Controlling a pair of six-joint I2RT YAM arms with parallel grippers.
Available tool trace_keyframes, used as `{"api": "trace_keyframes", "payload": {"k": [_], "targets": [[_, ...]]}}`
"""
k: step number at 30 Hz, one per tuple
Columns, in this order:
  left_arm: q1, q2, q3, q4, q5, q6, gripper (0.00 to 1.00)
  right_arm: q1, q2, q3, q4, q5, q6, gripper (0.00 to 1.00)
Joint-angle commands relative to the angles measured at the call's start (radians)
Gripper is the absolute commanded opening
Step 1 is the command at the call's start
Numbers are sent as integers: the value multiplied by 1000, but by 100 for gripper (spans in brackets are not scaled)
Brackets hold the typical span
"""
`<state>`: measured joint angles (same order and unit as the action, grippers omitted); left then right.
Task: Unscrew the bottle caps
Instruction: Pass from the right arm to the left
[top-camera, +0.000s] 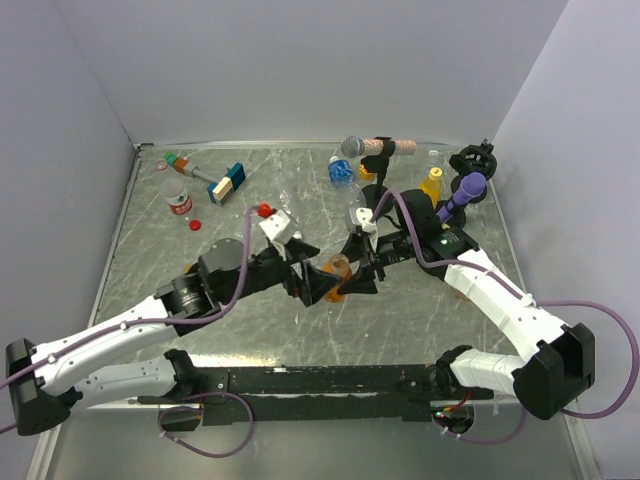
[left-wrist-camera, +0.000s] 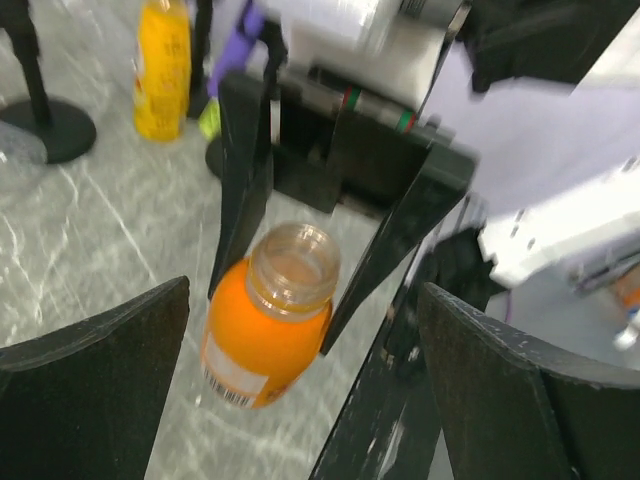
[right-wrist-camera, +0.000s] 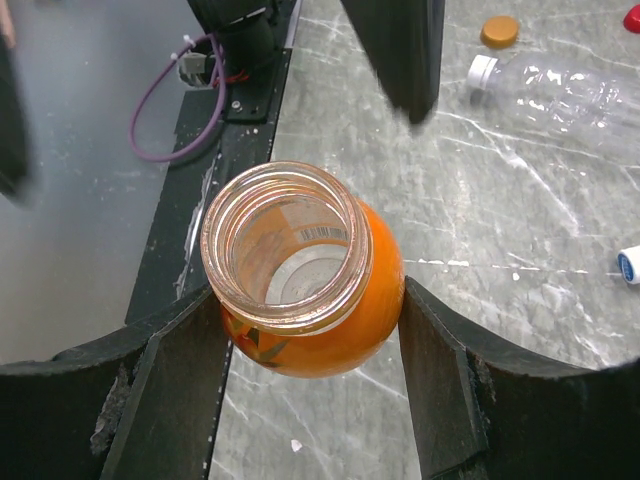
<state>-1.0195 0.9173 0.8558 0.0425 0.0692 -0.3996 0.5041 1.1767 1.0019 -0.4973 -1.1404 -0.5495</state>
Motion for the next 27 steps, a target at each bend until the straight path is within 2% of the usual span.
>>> {"api": "trace_keyframes", "payload": {"k": [1,9,13,21,23,27], "targets": [[2,32,49,-22,83,59,96,-3,-6,6,-29,-31,-81,16],[7,137,117,-41,109,73,78,-3,15,17,-49,-73,-79,16],[6,172,140,-78,129,77,74,-3,14,15,-41,-81,-67,16],[7,190,160,-125,101,97,62,-4,20,17,-47,-88,-69,16],[7,199,166,-131,92,100,55,-4,23,17,-47,-87,-69,16],[7,221,180,-138,98,107,54,-4,23,17,-46,-88,-67,16]]}}
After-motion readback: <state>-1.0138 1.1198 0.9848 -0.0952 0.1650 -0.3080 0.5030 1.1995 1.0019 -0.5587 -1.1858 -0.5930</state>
